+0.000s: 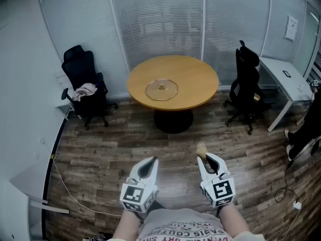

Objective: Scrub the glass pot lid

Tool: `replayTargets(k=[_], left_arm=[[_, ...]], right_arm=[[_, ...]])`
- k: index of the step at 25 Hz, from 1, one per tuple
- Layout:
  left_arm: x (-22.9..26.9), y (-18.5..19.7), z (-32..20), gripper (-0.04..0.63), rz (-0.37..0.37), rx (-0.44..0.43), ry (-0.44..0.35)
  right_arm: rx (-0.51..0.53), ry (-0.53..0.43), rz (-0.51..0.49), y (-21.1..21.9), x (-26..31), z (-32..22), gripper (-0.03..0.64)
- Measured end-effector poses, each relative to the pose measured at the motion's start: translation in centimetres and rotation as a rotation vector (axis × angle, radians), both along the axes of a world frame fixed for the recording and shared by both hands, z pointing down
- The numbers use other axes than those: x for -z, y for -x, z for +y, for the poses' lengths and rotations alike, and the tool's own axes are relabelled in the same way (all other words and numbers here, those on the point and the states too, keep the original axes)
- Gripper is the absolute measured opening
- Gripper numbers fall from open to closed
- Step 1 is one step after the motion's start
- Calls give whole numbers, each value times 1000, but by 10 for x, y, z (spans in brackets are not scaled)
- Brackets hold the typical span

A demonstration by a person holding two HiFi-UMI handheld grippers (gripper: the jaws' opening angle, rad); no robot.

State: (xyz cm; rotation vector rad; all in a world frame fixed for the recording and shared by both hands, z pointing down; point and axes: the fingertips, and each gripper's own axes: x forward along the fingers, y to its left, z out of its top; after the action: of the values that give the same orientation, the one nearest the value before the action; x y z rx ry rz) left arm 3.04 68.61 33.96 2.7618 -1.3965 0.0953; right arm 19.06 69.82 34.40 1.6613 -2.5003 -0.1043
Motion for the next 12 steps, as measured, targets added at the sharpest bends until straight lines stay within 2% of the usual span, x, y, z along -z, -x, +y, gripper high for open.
replayTargets(k=[7,12], left_arm=[[-7,-4,2,8,-31,-11,-6],[-15,4,-8,8,-50,3,26]], right_arm=[[-8,-1,2,-9,-1,-4,52],[-6,17,-12,-5,-9,-16,52]])
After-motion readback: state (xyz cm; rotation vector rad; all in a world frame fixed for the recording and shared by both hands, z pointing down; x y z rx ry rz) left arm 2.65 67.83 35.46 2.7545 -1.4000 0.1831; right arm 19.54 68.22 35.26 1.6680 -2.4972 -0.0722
